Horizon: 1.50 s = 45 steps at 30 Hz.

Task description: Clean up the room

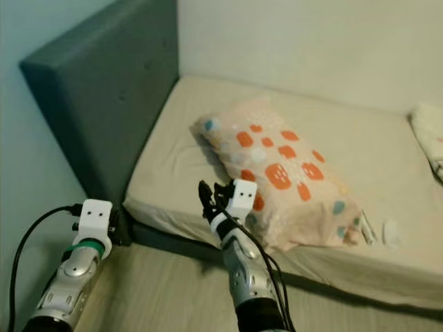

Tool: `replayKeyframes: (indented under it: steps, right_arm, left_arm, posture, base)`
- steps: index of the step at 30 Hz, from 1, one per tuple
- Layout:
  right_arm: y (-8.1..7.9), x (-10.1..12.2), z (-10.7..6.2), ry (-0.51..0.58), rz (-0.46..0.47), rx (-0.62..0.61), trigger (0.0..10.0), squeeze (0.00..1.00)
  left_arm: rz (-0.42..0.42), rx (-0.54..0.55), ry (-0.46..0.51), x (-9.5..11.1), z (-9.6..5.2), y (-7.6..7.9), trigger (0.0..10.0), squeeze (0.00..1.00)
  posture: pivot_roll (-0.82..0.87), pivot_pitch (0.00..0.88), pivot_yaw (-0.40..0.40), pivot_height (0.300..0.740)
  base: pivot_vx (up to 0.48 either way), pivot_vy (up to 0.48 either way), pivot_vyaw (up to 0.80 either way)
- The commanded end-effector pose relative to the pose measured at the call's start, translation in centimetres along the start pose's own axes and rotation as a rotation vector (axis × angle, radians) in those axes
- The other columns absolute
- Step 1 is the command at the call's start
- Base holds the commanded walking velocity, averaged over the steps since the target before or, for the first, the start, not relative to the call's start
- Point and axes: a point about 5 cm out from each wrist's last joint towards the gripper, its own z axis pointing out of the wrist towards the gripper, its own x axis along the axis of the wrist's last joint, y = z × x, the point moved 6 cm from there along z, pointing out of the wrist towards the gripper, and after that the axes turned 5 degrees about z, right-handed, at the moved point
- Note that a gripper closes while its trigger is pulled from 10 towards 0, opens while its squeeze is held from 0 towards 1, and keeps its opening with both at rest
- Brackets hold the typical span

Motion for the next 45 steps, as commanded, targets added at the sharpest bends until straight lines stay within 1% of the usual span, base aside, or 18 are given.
replayKeyframes:
  steps: [1,6,9,11,17,23,32,38,43,45]
  right_arm:
    - [1.2,-0.1,-0.4,-0.006,-0.007,-0.032,10.0,0.00]
    - [1.2,-0.1,-0.4,-0.004,-0.010,-0.030,10.0,0.00]
    - [1.2,-0.3,-0.4,-0.013,-0.013,-0.028,10.0,0.00]
    - [1.1,-0.4,-0.5,-0.019,-0.015,-0.025,10.0,0.00]
    - [1.2,-0.5,-0.5,-0.023,-0.029,-0.025,10.0,0.00]
    - [1.2,-0.5,-0.4,-0.022,-0.047,-0.025,10.0,0.00]
    - [1.2,-0.6,-0.3,-0.026,-0.051,-0.029,10.0,0.00]
    - [1.3,-0.6,-0.4,-0.023,-0.053,-0.035,10.0,0.00]
    - [1.3,-0.6,-0.4,-0.022,-0.052,-0.037,10.0,0.00]
    - [1.4,-0.7,-0.5,-0.022,-0.052,-0.039,10.0,0.00]
  left_arm:
    - [-0.001,-0.021,-0.026,-0.6,-0.1,0.8,10.0,0.00]
    - [0.010,-0.034,-0.030,-0.8,-0.1,1.1,10.0,0.00]
    - [0.036,-0.052,-0.024,-0.9,-0.1,1.5,10.0,0.00]
    - [0.029,-0.067,-0.021,-0.9,-0.1,1.6,10.0,0.00]
    - [0.017,-0.043,-0.018,-0.8,0.0,1.2,10.0,0.00]
    - [0.017,-0.036,-0.007,-0.5,0.1,1.0,10.0,0.00]
    - [0.021,-0.033,0.000,-0.4,0.2,0.9,10.0,0.00]
    - [0.049,-0.071,0.006,-0.4,0.3,1.2,10.0,0.00]
    - [0.032,-0.082,0.009,-0.3,0.3,1.4,10.0,0.00]
    - [0.031,-0.115,0.020,-0.1,0.2,1.9,10.0,0.00]
  posture:
    - [0.04,0.008,0.022,0.740]
    - [0.04,0.006,0.021,0.740]
    - [0.04,0.004,0.020,0.740]
    - [0.04,0.004,0.020,0.740]
    - [0.04,0.003,0.019,0.740]
    - [0.04,0.003,0.019,0.740]
    - [0.04,0.003,0.019,0.740]
    - [0.04,0.006,0.021,0.740]
    - [0.04,0.009,0.021,0.740]
    - [0.04,0.012,0.022,0.740]
  base:
    - [0.000,0.000,0.00]
    - [0.000,0.000,0.00]
    - [0.000,0.000,0.00]
    - [0.000,0.000,-0.80]
    - [0.379,0.269,-0.79]
    - [0.400,0.265,0.00]
    - [0.401,0.264,0.00]
    - [0.379,0.082,0.00]
    - [0.068,0.000,0.00]
    - [0.000,0.000,0.00]
